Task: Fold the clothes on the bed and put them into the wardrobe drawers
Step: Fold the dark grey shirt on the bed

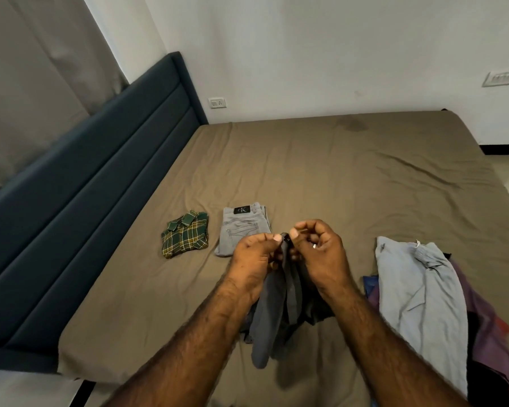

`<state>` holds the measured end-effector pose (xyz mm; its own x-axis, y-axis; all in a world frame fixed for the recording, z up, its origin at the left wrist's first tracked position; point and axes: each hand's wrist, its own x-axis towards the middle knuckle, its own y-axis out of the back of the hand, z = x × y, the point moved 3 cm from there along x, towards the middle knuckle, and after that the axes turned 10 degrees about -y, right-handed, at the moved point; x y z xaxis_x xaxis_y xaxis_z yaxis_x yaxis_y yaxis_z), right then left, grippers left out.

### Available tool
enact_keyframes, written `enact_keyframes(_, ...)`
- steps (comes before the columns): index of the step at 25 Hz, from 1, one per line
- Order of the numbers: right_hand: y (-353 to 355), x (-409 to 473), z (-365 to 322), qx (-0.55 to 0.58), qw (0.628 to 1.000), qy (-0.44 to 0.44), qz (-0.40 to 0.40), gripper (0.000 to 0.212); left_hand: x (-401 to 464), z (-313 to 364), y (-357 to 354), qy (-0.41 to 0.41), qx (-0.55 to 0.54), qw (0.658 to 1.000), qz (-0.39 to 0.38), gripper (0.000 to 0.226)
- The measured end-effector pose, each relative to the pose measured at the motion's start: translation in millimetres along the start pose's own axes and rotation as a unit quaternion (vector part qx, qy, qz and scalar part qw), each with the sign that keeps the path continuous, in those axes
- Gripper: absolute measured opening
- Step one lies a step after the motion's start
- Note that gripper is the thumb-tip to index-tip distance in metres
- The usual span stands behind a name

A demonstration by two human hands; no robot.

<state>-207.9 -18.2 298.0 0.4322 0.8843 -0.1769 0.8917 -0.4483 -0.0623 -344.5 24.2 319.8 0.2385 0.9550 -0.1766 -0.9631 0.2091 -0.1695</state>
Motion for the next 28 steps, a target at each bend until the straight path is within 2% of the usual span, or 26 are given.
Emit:
enact_keyframes(3,7.1,-8.1,-2.2,-0.082,0.992,0.095,0.014,0.004,0.1,-1.2,-0.7,0.016,-0.013,1.000,-0.023,0.020)
enact_keyframes(7,6.9,-15.4,2.6,-0.089,0.990,0.084,0.069,0.008,2.2,-4.5,3.0,0.046,-0.033,0.998,-0.019,0.019)
enact_keyframes(10,1.6,-23.4,5.2,-0.149,0.985,0.081,0.011,0.014,7.3,1.1,4.8,0.038,-0.048,0.998,-0.016,0.020)
enact_keyframes(12,-2.8,-24.1,6.1,-0.164,0.983,0.068,-0.040,0.007,10.0,6.5,8.7,0.009,-0.025,0.999,-0.031,0.015)
enact_keyframes(15,2.9,-22.9,-1.1,-0.124,0.986,0.067,-0.089,0.009,12.0,-3.2,18.0,-0.022,0.034,0.995,-0.093,0.012)
enact_keyframes(18,6.1,-17.0,-5.5,-0.103,0.987,0.072,-0.102,0.008,8.9,-25.3,33.1,-0.065,0.104,0.974,-0.192,0.007)
enact_keyframes(20,9.0,-13.4,-6.0,-0.060,0.992,0.047,-0.101,0.005,7.4,-41.5,36.2,-0.060,0.165,0.959,-0.221,0.018)
enact_keyframes(23,8.6,-7.8,-3.0,-0.041,0.996,0.010,-0.079,0.013,15.2,-51.2,45.6,-0.067,0.239,0.941,-0.230,0.005)
enact_keyframes(25,16.5,-5.0,1.7,-0.057,0.998,-0.006,-0.041,0.025,27.6,-44.1,58.9,-0.089,0.230,0.948,-0.204,0.014)
enact_keyframes(28,18.2,0.0,9.8,-0.171,0.984,-0.029,0.046,0.035,49.3,-16.8,92.2,-0.164,0.262,0.935,-0.176,0.016)
